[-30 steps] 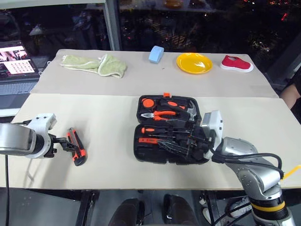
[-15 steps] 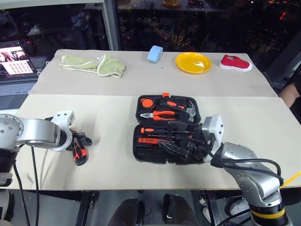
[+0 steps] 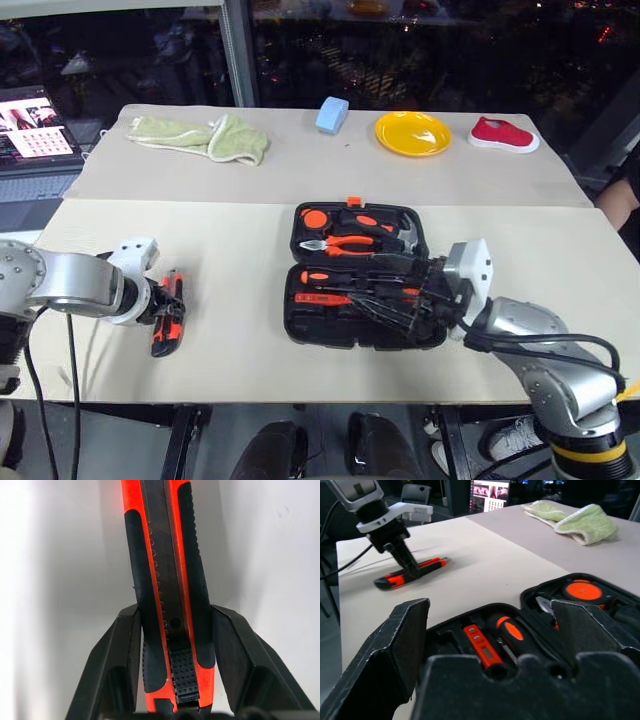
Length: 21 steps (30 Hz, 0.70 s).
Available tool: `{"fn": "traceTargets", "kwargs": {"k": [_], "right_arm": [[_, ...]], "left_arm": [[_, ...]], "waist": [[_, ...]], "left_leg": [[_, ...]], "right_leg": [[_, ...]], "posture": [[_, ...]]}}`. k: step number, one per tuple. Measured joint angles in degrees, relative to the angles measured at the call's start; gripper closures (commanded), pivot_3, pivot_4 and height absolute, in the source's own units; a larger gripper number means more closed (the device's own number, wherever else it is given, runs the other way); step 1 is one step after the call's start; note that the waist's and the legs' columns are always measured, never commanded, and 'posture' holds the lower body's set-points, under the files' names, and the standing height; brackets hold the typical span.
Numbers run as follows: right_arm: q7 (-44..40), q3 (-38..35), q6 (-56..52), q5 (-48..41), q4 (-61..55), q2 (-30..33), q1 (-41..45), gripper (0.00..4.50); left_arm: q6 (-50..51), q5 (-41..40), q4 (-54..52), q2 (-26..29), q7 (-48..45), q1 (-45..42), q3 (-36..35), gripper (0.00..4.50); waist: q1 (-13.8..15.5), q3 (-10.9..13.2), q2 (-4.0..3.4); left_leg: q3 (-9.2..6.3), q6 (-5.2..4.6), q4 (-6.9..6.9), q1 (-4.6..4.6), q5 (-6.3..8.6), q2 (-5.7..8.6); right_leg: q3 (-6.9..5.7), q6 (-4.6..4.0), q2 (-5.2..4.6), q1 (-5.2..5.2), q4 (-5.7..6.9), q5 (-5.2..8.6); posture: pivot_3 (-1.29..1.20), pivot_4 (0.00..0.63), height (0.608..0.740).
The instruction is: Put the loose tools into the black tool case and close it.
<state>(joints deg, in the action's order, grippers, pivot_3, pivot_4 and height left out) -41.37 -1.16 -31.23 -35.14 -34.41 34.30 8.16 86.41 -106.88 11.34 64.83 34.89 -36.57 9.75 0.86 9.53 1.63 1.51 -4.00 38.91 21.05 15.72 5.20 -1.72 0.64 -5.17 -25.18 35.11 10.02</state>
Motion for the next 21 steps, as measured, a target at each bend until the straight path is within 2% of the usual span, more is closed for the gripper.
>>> {"fn": "traceTargets", "kwargs": {"k": [3, 4, 6, 8, 10, 15, 17, 21], "right_arm": [[-2.48, -0.78, -1.37, -1.45, -1.56, 4.20, -1.16, 0.00], [-3.35, -1.58, -1.76, -2.26, -2.40, 5.61, -2.14, 0.00], [-4.18, -2.67, -2.41, -3.09, -2.81, 7.45, -2.96, 0.00], [-4.75, -5.15, -3.46, -4.57, -3.49, 9.53, -4.42, 0.00], [-4.81, -7.23, -4.43, -5.72, -4.50, 11.29, -5.32, 0.00], [-4.51, -12.83, -7.04, -8.45, -7.69, 14.96, -10.12, 0.00], [-4.01, -14.85, -8.09, -9.09, -8.79, 15.61, -12.32, 0.00], [-1.88, -19.48, -9.65, -10.52, -11.88, 15.85, -17.83, 0.00]], "left_arm": [[-4.52, 22.34, -8.35, 3.39, -30.96, -7.42, 9.41, 2.86], [-11.90, 33.57, -10.11, 5.70, -45.92, -10.88, 14.44, 2.86], [-22.86, 47.78, -10.31, 7.71, -63.77, -14.44, 19.52, 2.86], [-33.77, 60.71, -8.50, 6.76, -81.43, -18.16, 24.12, 2.86], [-42.40, 69.32, -5.88, 3.73, -94.06, -20.39, 26.57, 2.86], [-60.68, 84.20, 0.07, -7.98, -115.19, -26.66, 29.74, 2.86], [-65.09, 88.18, 2.24, -13.38, -118.88, -29.08, 29.86, 2.86], [-64.22, 92.52, 4.63, -26.21, -121.20, -31.66, 30.30, 2.86]], "waist": [[0.04, 0.06, 0.06], [-0.09, 0.06, 0.06], [-0.30, 0.06, 0.05], [-0.24, 0.07, 0.02], [-0.08, 0.07, 0.03], [0.72, 0.08, 0.05], [1.34, 0.08, 0.05], [1.99, 0.07, 0.03]], "left_leg": [[0.11, 0.02, 0.01, 0.12, -0.01, 0.13], [0.15, 0.02, -0.04, 0.12, -0.01, 0.13], [0.22, 0.02, -0.12, 0.10, -0.01, 0.12], [0.21, 0.02, -0.12, 0.12, -0.01, 0.02], [0.14, 0.02, -0.04, 0.23, -0.01, -0.08], [-0.27, -0.29, 0.56, 1.17, 0.05, -0.14], [-0.44, -1.03, 1.15, 1.74, -0.02, -0.15], [-0.69, -1.82, 1.91, 2.41, 0.13, -0.11]], "right_leg": [[-0.34, -0.02, -0.05, 0.05, -0.11, 0.00], [-0.36, -0.03, -0.09, 0.06, -0.14, 0.00], [-0.34, -0.08, -0.17, 0.03, -0.17, 0.00], [-0.32, -0.13, -0.34, 0.03, -0.22, 0.02], [-0.36, -0.17, -0.49, 0.00, -0.25, 0.05], [-0.44, -0.20, -0.61, -0.42, -0.28, 0.04], [-0.49, -0.18, -0.59, -0.83, -0.06, 0.01], [-0.62, 0.11, -0.51, -1.05, -0.09, -0.12]], "posture": [[0.00, 0.150, 0.732], [0.00, 0.150, 0.732], [0.00, 0.150, 0.732], [0.00, 0.150, 0.732], [0.00, 0.150, 0.732], [0.00, 0.150, 0.732], [0.00, 0.150, 0.732], [0.00, 0.150, 0.732]]}}
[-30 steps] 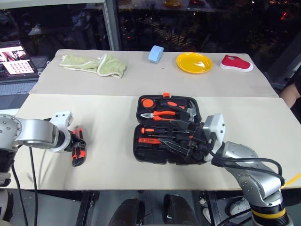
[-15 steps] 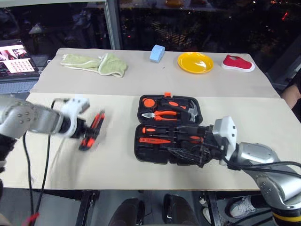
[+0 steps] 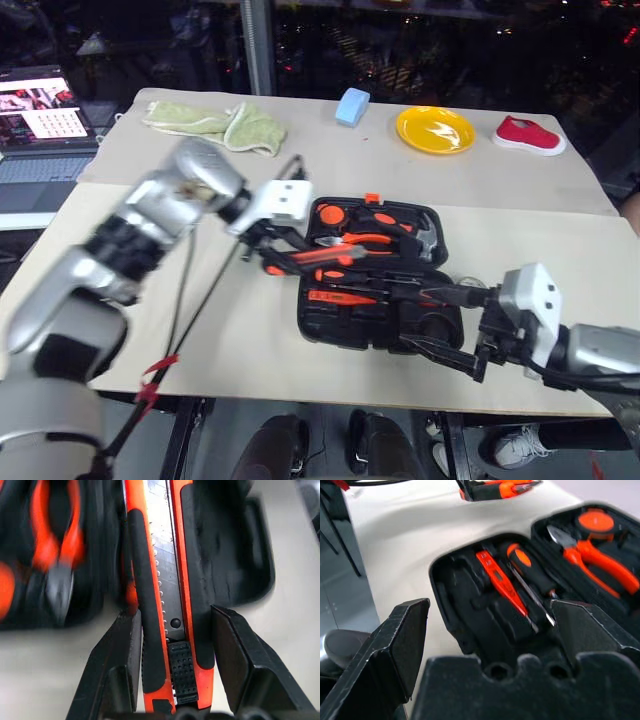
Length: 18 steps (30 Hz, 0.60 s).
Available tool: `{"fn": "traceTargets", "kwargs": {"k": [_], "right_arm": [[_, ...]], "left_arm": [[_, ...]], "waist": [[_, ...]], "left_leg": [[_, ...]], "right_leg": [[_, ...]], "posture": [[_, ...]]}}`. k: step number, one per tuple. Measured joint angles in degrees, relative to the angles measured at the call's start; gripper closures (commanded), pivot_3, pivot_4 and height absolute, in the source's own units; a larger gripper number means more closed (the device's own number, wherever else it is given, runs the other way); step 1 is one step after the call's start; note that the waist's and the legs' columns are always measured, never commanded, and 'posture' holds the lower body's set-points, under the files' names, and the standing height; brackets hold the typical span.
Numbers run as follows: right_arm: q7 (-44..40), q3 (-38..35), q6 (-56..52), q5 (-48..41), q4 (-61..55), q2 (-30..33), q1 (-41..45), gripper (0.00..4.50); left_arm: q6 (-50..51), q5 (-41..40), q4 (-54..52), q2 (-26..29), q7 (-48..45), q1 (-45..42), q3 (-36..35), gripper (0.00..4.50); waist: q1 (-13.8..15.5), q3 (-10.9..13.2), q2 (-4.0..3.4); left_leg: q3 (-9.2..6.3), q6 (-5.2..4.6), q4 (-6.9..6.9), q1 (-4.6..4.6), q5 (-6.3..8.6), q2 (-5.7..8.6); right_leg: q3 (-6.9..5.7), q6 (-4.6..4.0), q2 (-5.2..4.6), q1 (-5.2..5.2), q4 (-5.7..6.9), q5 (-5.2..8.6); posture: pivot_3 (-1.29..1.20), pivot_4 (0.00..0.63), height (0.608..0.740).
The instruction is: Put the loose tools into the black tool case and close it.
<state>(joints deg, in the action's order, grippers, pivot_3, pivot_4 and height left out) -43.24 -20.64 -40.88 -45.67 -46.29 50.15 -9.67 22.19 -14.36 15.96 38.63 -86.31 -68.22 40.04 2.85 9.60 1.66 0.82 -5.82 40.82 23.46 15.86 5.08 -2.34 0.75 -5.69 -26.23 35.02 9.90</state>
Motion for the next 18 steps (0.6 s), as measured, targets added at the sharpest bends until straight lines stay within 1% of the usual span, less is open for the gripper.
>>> {"fn": "traceTargets", "kwargs": {"k": [1, 3, 5, 6, 11, 14, 18], "right_arm": [[0.88, -1.36, -0.48, -0.43, -1.40, -0.10, -1.58, 0.00], [2.44, -3.07, -0.91, -0.83, -3.36, -0.60, -4.07, 0.00], [3.72, -3.86, -0.99, -1.40, -4.74, -1.41, -5.68, 0.00], [4.79, -4.70, -0.99, -2.02, -5.96, -1.94, -7.00, 0.00], [7.63, -5.38, -0.98, -2.61, -8.17, -3.71, -10.21, 0.00], [9.06, -5.38, -0.94, -2.70, -8.50, -4.14, -10.47, 0.00], [10.64, -5.16, -0.79, -2.79, -8.50, -4.78, -9.51, 0.00]], "left_arm": [[0.62, 0.71, -0.63, -3.06, -0.20, 0.04, 0.31, 2.86], [4.10, 1.54, -2.17, -6.55, 0.31, -0.01, 0.44, 2.86], [8.69, 2.86, -3.59, -8.46, 1.29, -0.12, 0.78, 2.86], [11.86, 3.73, -5.07, -8.81, 1.41, -0.09, 1.55, 2.86], [20.29, 5.76, -10.67, -8.92, 1.55, 1.40, 3.65, 2.86], [22.63, 6.85, -13.52, -9.65, 2.28, 3.52, 5.17, 2.86], [24.45, 7.52, -15.26, -10.04, 2.53, 4.05, 6.27, 2.86]], "waist": [[-0.03, 0.00, 0.00], [-0.37, 0.00, 0.00], [-0.74, 0.00, 0.00], [-0.84, 0.00, -0.01], [-0.60, -0.05, -0.10], [-0.60, -0.07, -0.14], [-0.59, -0.08, -0.15]], "left_leg": [[-0.02, -0.13, 0.11, 0.08, 0.08, 0.02], [-0.01, -0.25, 0.17, 0.12, 0.15, 0.10], [0.01, -0.28, 0.20, 0.11, 0.16, 0.12], [0.02, -0.28, 0.20, 0.07, 0.16, 0.12], [-0.02, -0.23, 0.20, -0.12, 0.13, 0.08], [-0.02, -0.24, 0.24, -0.21, 0.14, 0.08], [-0.02, -0.24, 0.25, -0.21, 0.14, 0.08]], "right_leg": [[0.01, 0.12, 0.00, 0.01, -0.03, 0.00], [0.05, 0.26, -0.03, 0.02, -0.06, -0.03], [0.08, 0.31, -0.02, 0.03, -0.06, -0.01], [0.11, 0.31, -0.01, 0.02, -0.01, -0.01], [0.15, 0.28, 0.02, 0.16, 0.12, 0.00], [0.16, 0.31, 0.00, 0.27, 0.08, 0.01], [0.16, 0.30, 0.03, 0.23, 0.11, 0.01]], "posture": [[0.00, 0.150, 0.732], [0.00, 0.150, 0.732], [0.00, 0.150, 0.732], [0.00, 0.150, 0.732], [0.00, 0.150, 0.732], [0.00, 0.150, 0.732], [0.00, 0.150, 0.732]]}}
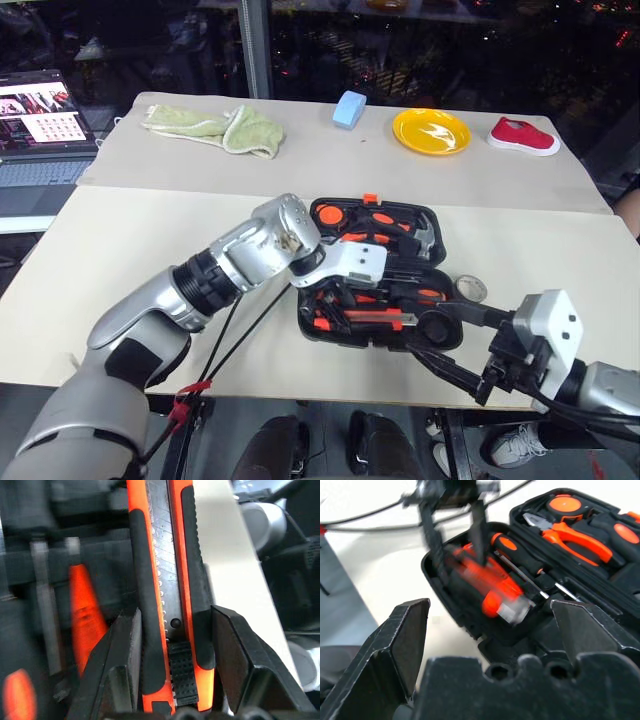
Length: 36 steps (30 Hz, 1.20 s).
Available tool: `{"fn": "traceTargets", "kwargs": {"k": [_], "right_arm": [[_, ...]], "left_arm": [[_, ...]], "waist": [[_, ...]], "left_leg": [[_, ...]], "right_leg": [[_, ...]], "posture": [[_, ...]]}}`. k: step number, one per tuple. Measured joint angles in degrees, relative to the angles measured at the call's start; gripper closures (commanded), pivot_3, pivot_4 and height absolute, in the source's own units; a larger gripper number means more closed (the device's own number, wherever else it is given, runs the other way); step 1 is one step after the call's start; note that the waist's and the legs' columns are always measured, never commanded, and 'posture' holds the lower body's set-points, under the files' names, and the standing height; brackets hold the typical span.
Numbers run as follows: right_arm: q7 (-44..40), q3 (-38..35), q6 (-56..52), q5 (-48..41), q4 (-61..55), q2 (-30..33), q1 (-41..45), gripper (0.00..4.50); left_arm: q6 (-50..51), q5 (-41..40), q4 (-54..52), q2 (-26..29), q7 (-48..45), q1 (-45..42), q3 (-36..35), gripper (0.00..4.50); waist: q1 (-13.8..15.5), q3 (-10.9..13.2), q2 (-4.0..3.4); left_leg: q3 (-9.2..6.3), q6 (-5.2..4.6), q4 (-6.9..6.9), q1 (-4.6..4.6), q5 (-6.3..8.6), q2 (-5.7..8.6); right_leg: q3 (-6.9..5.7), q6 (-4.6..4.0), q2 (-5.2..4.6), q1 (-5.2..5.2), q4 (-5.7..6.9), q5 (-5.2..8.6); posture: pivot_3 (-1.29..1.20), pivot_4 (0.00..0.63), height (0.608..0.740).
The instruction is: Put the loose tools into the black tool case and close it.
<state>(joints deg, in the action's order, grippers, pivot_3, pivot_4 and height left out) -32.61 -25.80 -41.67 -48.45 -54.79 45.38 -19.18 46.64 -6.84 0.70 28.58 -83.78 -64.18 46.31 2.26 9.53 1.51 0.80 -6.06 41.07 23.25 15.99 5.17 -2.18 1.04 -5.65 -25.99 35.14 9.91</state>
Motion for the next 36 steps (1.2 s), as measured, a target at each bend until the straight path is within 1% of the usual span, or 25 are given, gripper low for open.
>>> {"fn": "traceTargets", "kwargs": {"k": [9, 10, 11, 12, 15, 16, 21, 24, 25, 26, 30, 33, 34, 36], "right_arm": [[1.25, 0.94, 0.00, 0.08, 0.16, -0.04, 2.00, 0.00], [1.40, 1.06, 0.01, 0.09, 0.17, -0.06, 1.99, 0.00], [1.47, 1.23, 0.00, 0.10, 0.17, -0.15, 1.99, 0.00], [1.57, 1.53, 0.00, 0.11, 0.17, -0.27, 1.96, 0.00], [1.70, 2.33, 0.00, 0.14, 0.17, -0.52, 1.79, 0.00], [1.72, 2.38, 0.00, 0.14, 0.17, -0.56, 1.73, 0.00], [1.67, 2.26, 0.01, 0.13, 0.20, -0.54, 1.01, 0.00], [1.66, 1.89, 0.01, 0.14, 0.29, -0.54, 0.84, 0.00], [1.66, 1.75, 0.01, 0.14, 0.32, -0.53, 0.83, 0.00], [1.65, 1.63, 0.01, 0.15, 0.33, -0.53, 0.80, 0.00], [1.71, 1.47, 0.01, 0.34, 0.41, -0.53, 0.83, 0.00], [2.32, 1.48, 0.01, 0.32, 0.90, -0.53, 1.90, 0.00], [2.49, 1.48, 0.01, 0.32, 0.91, -0.54, 2.08, 0.00], [2.65, 1.48, 0.01, 0.31, 0.93, -0.54, 1.93, 0.00]], "left_arm": [[0.12, 1.61, 1.38, -1.98, 1.26, 0.42, 1.04, 2.86], [0.23, 1.59, 1.37, -1.96, 1.17, 0.42, 1.02, 1.89], [0.42, 1.49, 1.36, -1.93, 1.05, 0.42, 1.00, 1.75], [0.84, 1.39, 1.37, -1.81, 0.92, 0.43, 1.00, 1.31], [1.34, -0.38, 1.40, -1.12, -0.70, 0.43, -0.60, 0.21], [1.32, -0.86, 1.48, -0.81, -1.09, 0.41, -1.65, 0.05], [0.58, -5.61, 3.96, 0.20, -3.08, -0.15, -10.80, 0.05], [-3.43, -6.06, 6.64, 0.32, -2.77, -0.10, -14.12, 0.78], [-4.53, -6.06, 7.51, 0.34, -2.63, 0.40, -14.83, 1.14], [-5.27, -6.06, 8.12, 0.38, -2.61, 1.30, -15.24, 1.60], [-8.27, -6.41, 9.17, 0.46, -3.77, 5.83, -15.37, 3.04], [-11.13, -6.79, 11.21, -1.31, -3.79, 8.35, -16.11, 4.19], [-11.92, -6.72, 11.67, -1.82, -3.47, 9.22, -16.10, 4.46], [-13.68, -6.62, 11.66, -2.08, -3.34, 10.81, -16.08, 4.46]], "waist": [[0.08, -0.01, -0.02], [0.08, -0.02, -0.03], [0.07, -0.03, -0.05], [0.05, -0.04, -0.06], [0.04, -0.04, -0.06], [0.03, -0.04, -0.07], [0.05, -0.05, -0.08], [0.05, -0.05, -0.09], [0.05, -0.07, -0.12], [0.04, -0.08, -0.14], [0.01, -0.09, -0.15], [0.17, -0.09, -0.16], [0.18, -0.09, -0.15], [0.14, -0.09, -0.16]], "left_leg": [[0.00, 0.01, 0.00, 0.00, 0.00, 0.02], [0.00, 0.01, -0.01, 0.00, 0.00, 0.02], [0.00, 0.01, -0.01, -0.01, 0.00, 0.02], [0.00, 0.01, -0.01, 0.00, 0.00, 0.02], [0.00, 0.01, -0.01, 0.01, 0.00, 0.02], [0.00, 0.01, 0.00, 0.00, 0.00, 0.02], [0.00, 0.02, 0.00, -0.03, -0.01, 0.02], [0.00, 0.03, 0.00, -0.07, -0.01, 0.02], [0.00, 0.03, 0.00, -0.10, -0.01, 0.03], [0.00, 0.03, -0.01, -0.11, -0.01, 0.03], [0.00, 0.05, -0.01, -0.09, -0.02, 0.02], [0.00, 0.05, 0.01, -0.12, -0.01, 0.04], [0.00, 0.05, 0.01, -0.11, -0.01, 0.04], [0.00, 0.05, 0.00, -0.09, -0.01, 0.04]], "right_leg": [[0.00, -0.01, 0.01, -0.02, 0.03, 0.00], [0.01, -0.01, 0.01, -0.02, 0.04, 0.00], [0.01, -0.01, 0.01, -0.02, 0.04, 0.00], [0.01, -0.01, 0.02, -0.03, 0.04, 0.00], [0.01, -0.01, 0.03, -0.05, 0.04, 0.00], [0.01, -0.01, 0.04, -0.05, 0.04, 0.00], [-0.01, -0.01, 0.05, -0.03, 0.04, 0.00], [-0.01, -0.01, 0.05, 0.02, 0.03, -0.01], [-0.01, -0.02, 0.04, 0.04, 0.03, -0.01], [0.00, -0.02, 0.05, 0.06, 0.03, -0.01], [0.00, -0.03, 0.05, 0.02, 0.04, -0.02], [-0.01, -0.03, 0.02, 0.07, 0.05, -0.02], [0.00, -0.03, 0.01, 0.07, 0.04, -0.02], [0.01, -0.04, 0.01, 0.04, 0.05, -0.02]], "posture": [[0.00, 0.150, 0.732], [0.00, 0.150, 0.732], [0.00, 0.150, 0.732], [0.00, 0.150, 0.732], [0.00, 0.150, 0.732], [0.00, 0.150, 0.732], [0.00, 0.150, 0.732], [0.00, 0.150, 0.732], [0.00, 0.150, 0.732], [0.00, 0.150, 0.732], [0.00, 0.150, 0.732], [0.00, 0.150, 0.732], [0.00, 0.150, 0.732], [0.00, 0.150, 0.732]]}}
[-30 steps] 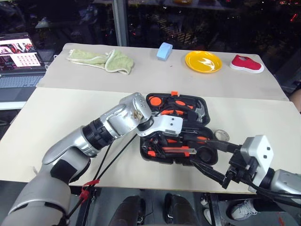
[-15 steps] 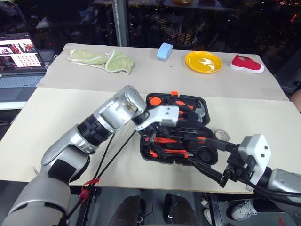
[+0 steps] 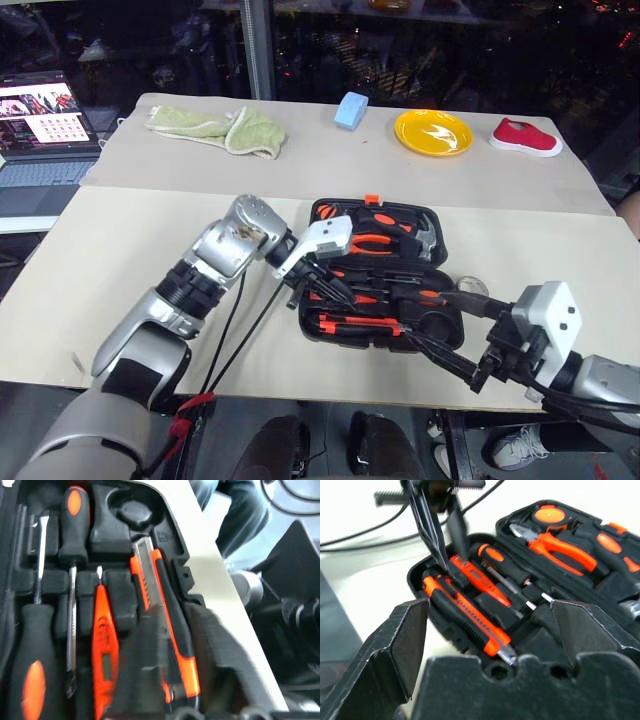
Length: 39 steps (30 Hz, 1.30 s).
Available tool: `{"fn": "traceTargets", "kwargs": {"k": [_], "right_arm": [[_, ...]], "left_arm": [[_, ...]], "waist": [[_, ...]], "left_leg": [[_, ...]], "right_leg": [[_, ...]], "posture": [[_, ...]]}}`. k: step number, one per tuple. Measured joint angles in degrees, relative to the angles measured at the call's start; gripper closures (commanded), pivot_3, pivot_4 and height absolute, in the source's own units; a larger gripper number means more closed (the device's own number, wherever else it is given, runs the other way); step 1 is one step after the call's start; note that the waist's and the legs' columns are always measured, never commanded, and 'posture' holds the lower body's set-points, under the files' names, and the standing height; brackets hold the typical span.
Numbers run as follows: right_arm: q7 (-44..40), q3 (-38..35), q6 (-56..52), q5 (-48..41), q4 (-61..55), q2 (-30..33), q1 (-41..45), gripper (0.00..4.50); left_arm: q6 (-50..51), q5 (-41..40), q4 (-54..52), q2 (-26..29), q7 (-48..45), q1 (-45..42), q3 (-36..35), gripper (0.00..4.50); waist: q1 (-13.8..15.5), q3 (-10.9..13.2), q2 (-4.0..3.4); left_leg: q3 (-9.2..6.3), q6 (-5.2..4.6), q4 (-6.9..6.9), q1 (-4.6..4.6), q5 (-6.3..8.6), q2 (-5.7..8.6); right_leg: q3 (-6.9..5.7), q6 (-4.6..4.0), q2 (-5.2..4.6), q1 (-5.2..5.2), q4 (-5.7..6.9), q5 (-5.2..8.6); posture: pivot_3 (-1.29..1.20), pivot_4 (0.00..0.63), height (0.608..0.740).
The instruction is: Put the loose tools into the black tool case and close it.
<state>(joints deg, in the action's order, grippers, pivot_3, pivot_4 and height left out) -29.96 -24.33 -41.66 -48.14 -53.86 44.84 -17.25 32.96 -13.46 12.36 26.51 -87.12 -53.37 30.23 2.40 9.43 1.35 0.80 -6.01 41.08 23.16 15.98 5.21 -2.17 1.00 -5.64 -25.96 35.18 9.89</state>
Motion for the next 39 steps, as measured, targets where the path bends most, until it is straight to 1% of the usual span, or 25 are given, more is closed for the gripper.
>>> {"fn": "traceTargets", "kwargs": {"k": [5, 12, 20, 25, 27, 29, 31, 32, 34, 37, 38, 39], "right_arm": [[0.06, -0.09, 0.00, -0.21, 0.03, 0.00, -0.82, 0.00], [0.25, -0.13, -0.01, -0.42, 0.46, 0.04, 0.21, 0.00], [0.02, -0.13, -0.01, -0.41, 0.53, 0.57, 0.20, 0.00], [0.05, -0.04, -0.01, -0.40, 0.90, 0.60, 0.44, 0.00], [0.01, 0.00, -0.01, -0.39, 0.94, 0.61, 0.40, 0.00], [-0.05, 0.00, -0.01, -0.39, 0.95, 0.61, 0.34, 0.00], [-0.18, 0.00, -0.01, -0.38, 0.99, 0.61, 0.28, 0.00], [-0.28, 0.00, -0.01, -0.38, 0.99, 0.61, 0.19, 0.00], [-0.47, -0.01, -0.01, -0.38, 0.99, 0.62, -0.03, 0.00], [-1.06, -0.17, -0.01, -0.35, 0.98, 0.63, -1.17, 0.00], [-1.26, -0.31, -0.01, -0.34, 0.98, 0.63, -1.55, 0.00], [-1.47, -0.52, -0.01, -0.31, 0.99, 0.63, -1.85, 0.00]], "left_arm": [[-2.30, 0.15, -1.67, 1.46, -1.52, 0.50, 0.00, 4.46], [-5.89, 4.60, -1.21, 1.81, -1.23, 2.16, 2.40, 4.46], [-14.15, 8.02, -1.64, 2.45, -1.50, 3.10, 2.95, 4.46], [-21.04, 11.44, -1.62, 2.65, -1.46, 4.17, 4.81, 4.46], [-23.44, 12.58, -1.30, 2.61, -1.22, 4.24, 5.23, 4.46], [-25.08, 13.59, -0.76, 2.34, -0.97, 4.28, 5.55, 4.46], [-25.49, 13.91, -0.12, 1.76, -0.66, 4.27, 5.41, 4.46], [-25.22, 13.87, 0.09, 1.36, -0.54, 4.27, 4.78, 4.46], [-23.97, 13.31, 0.74, 0.71, -0.40, 4.37, 4.09, 4.46], [-20.48, 11.01, 1.07, -0.18, 0.19, 4.72, 1.75, 4.46], [-19.44, 10.08, 1.00, -0.24, 0.21, 4.71, 0.73, 4.46], [-17.72, 8.64, 0.75, -0.23, 0.16, 4.68, -0.67, 4.46]], "waist": [[-0.08, -0.02, -0.03], [-0.02, -0.03, -0.05], [-0.07, -0.09, -0.13], [-0.06, -0.16, -0.21], [-0.12, -0.19, -0.26], [-0.14, -0.23, -0.30], [-0.12, -0.32, -0.41], [-0.08, -0.38, -0.49], [0.16, -0.40, -0.52], [0.19, -0.39, -0.52], [0.13, -0.39, -0.52], [0.02, -0.39, -0.52]], "left_leg": [[0.00, 0.00, -0.01, -0.01, 0.00, 0.00], [0.00, -0.01, 0.00, -0.02, 0.00, 0.00], [0.00, -0.02, -0.01, -0.07, 0.01, -0.01], [-0.01, -0.08, -0.06, -0.44, 0.05, -0.04], [-0.01, -0.31, -0.13, -0.85, 0.20, -0.06], [-0.01, -0.58, -0.12, -0.99, 0.41, -0.07], [-0.01, -0.60, -0.11, -1.15, 0.42, -0.07], [-0.02, -0.61, -0.10, -1.18, 0.42, -0.07], [-0.01, -0.63, -0.07, -1.17, 0.42, -0.06], [-0.02, -0.65, -0.01, -0.94, 0.40, -0.06], [-0.02, -0.63, 0.01, -0.86, 0.38, -0.05], [-0.01, -0.23, 0.02, -0.80, 0.14, -0.05]], "right_leg": [[0.01, -0.02, 0.00, 0.00, 0.01, -0.01], [0.00, -0.02, -0.01, 0.03, 0.01, -0.01], [0.01, -0.03, -0.02, 0.08, 0.00, -0.01], [0.00, -0.02, -0.03, 0.54, -0.11, -0.01], [0.01, 0.01, -0.05, 0.91, -0.19, 0.01], [0.00, 0.04, -0.06, 0.94, -0.21, 0.03], [0.00, 0.11, -0.07, 1.05, -0.21, 0.08], [-0.01, 0.34, -0.08, 1.10, -0.21, 0.21], [-0.04, 0.38, -0.11, 1.11, -0.20, 0.24], [-0.04, 0.29, -0.10, 0.96, -0.16, 0.17], [-0.02, 0.12, -0.07, 0.90, -0.14, 0.07], [-0.01, 0.10, -0.04, 0.89, -0.11, 0.06]], "posture": [[0.00, 0.150, 0.732], [0.00, 0.150, 0.732], [0.00, 0.150, 0.732], [0.00, 0.150, 0.732], [0.00, 0.150, 0.732], [0.00, 0.150, 0.732], [0.00, 0.150, 0.732], [0.00, 0.150, 0.732], [0.00, 0.150, 0.732], [0.00, 0.150, 0.732], [0.00, 0.150, 0.732], [0.00, 0.150, 0.732]]}}
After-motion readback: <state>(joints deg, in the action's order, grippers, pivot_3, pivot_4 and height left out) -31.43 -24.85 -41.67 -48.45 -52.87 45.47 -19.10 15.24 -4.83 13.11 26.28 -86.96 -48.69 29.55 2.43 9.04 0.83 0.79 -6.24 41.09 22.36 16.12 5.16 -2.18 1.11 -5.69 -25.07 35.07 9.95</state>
